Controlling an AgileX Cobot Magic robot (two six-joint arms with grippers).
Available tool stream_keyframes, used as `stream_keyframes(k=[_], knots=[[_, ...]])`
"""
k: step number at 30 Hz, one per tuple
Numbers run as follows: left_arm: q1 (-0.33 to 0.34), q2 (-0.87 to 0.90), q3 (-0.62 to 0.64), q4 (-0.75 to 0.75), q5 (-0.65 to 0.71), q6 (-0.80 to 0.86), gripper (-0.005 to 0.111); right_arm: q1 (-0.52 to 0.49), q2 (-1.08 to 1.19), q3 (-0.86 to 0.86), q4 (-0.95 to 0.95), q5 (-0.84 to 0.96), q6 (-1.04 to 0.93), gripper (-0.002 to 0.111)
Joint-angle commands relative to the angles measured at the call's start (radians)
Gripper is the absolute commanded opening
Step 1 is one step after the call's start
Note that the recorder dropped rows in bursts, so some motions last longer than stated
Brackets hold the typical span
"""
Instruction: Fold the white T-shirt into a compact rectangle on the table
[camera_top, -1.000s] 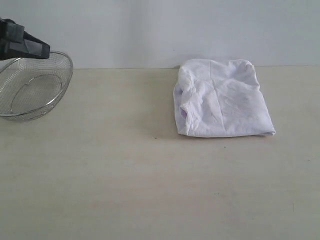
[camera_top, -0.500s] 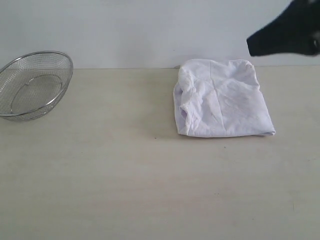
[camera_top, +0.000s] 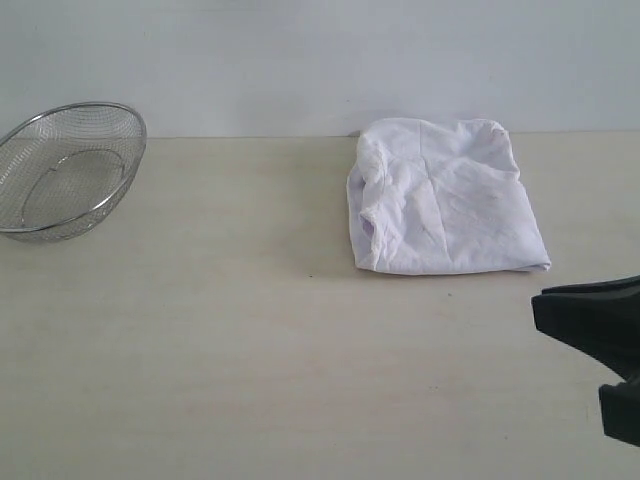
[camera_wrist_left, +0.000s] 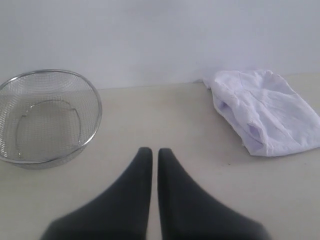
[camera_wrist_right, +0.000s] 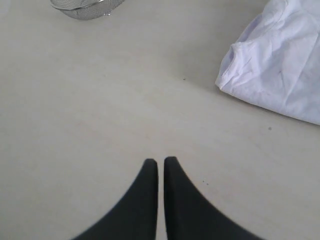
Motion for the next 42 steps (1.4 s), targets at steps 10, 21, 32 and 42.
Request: stream_keyframes(k=[10, 21, 32, 42], knots=[[0.000, -0.009, 0.002, -0.030, -0.040, -0.006, 0.005, 0.005, -0.010, 0.007, 0.016, -0.009, 0.018, 0.000], [0.002, -0.009, 0.002, -0.030, -0.042, -0.006, 0.005, -0.087, -0.245, 0.007, -0.028, -0.090, 0.011, 0.000], [0.002, -0.009, 0.002, -0.028, -0.046, -0.006, 0.005, -0.172, -0.580, 0.314, -0.071, -0.424, 0.003, 0.000], [0.002, -0.009, 0.002, -0.028, -0.051, -0.004, 0.005, -0.172, -0.648, 0.414, -0.086, -0.489, 0.005, 0.000]])
